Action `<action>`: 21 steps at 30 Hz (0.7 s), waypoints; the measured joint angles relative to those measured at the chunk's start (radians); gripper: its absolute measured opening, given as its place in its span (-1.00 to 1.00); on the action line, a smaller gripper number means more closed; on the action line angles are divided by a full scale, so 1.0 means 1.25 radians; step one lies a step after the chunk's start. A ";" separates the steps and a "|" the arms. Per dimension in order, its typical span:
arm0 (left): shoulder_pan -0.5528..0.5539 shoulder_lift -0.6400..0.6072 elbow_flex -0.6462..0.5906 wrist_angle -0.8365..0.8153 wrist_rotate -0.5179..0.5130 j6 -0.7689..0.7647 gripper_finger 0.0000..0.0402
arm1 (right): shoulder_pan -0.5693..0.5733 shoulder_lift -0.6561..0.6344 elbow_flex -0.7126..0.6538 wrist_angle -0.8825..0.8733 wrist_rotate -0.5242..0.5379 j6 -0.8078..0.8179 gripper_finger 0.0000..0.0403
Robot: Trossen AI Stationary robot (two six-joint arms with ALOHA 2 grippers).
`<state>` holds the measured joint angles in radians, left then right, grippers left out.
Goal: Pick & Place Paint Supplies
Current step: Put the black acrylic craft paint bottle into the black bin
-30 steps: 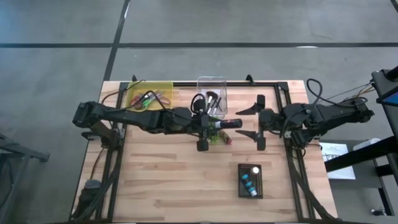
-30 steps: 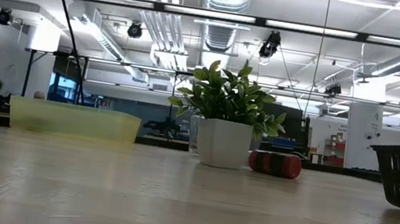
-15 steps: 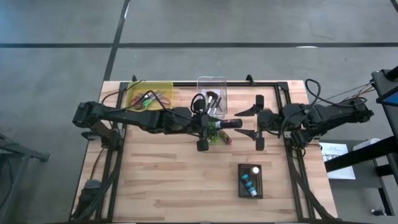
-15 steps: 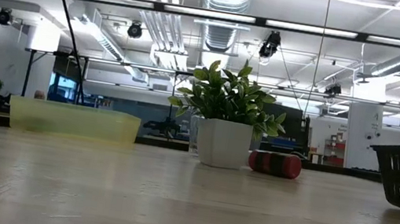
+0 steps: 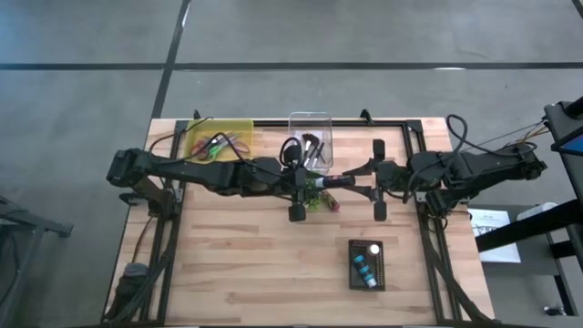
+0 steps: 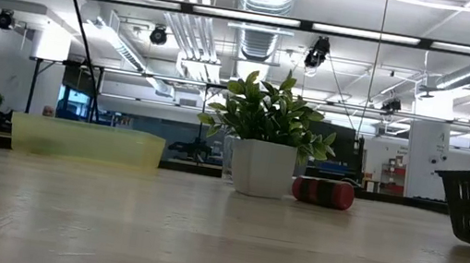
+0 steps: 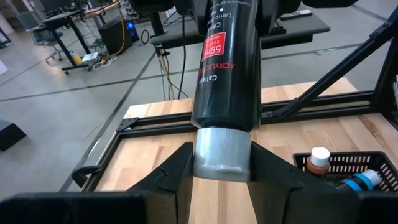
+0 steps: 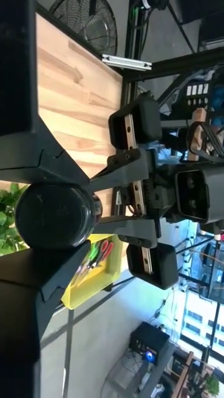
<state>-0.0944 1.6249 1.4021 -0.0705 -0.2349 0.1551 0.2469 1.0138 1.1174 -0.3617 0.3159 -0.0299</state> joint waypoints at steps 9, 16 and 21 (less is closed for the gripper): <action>0.000 -0.007 0.001 0.000 -0.049 0.027 0.17 | -0.021 0.001 0.006 -0.039 0.000 0.004 -0.40; 0.005 -0.068 0.001 -0.071 -0.243 0.177 0.54 | -0.020 -0.013 0.037 -0.140 -0.006 0.072 -0.40; 0.034 -0.143 0.001 -0.140 -0.360 0.214 0.61 | -0.020 -0.017 0.072 -0.299 -0.134 0.174 -0.40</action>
<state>-0.0525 1.4463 1.4033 -0.2450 -0.6852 0.4231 0.2221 0.9920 1.2079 -0.7354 0.1480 0.1870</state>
